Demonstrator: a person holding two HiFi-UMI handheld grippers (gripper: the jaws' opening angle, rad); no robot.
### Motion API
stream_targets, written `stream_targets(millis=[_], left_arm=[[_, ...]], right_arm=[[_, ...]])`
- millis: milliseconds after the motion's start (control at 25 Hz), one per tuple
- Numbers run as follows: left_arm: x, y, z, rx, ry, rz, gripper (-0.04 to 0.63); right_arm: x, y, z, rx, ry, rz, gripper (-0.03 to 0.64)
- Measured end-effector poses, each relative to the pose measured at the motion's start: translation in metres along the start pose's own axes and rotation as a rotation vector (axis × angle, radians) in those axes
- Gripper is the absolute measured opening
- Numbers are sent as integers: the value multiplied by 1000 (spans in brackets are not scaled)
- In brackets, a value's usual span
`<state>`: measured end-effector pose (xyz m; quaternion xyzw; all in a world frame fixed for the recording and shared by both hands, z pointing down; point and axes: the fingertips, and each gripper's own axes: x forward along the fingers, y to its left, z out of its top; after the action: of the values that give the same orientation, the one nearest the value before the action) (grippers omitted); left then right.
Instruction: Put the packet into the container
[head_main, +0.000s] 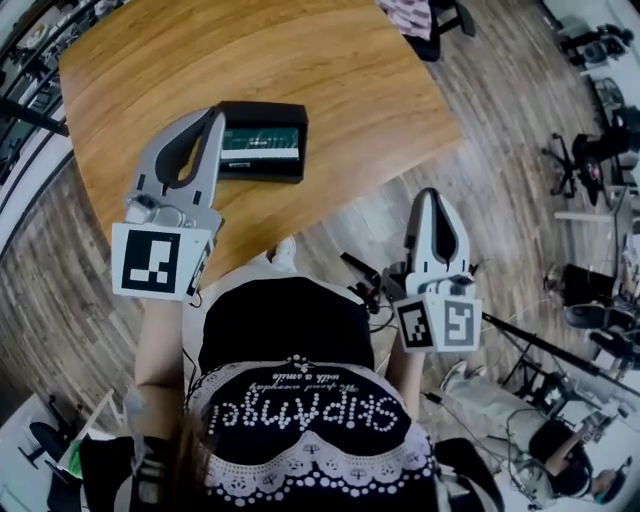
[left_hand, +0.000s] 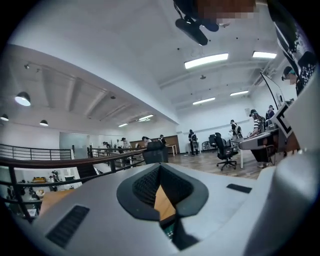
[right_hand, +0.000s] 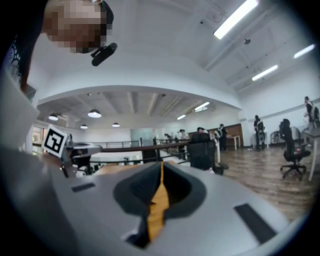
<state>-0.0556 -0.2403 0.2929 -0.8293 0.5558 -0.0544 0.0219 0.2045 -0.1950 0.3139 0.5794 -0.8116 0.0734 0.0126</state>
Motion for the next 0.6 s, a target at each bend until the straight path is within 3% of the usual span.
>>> stream_targets(millis=[200, 400, 600], left_arm=[[-25, 3, 7, -43, -50, 82, 31], [-48, -2, 9, -107, -87, 107, 31], [-67, -9, 12, -95, -101, 122, 31]], right_arm=[[-5, -2, 5, -15, -10, 10, 37], [-12, 0, 5, -16, -17, 18, 38], [-21, 1, 6, -14, -21, 20, 38]])
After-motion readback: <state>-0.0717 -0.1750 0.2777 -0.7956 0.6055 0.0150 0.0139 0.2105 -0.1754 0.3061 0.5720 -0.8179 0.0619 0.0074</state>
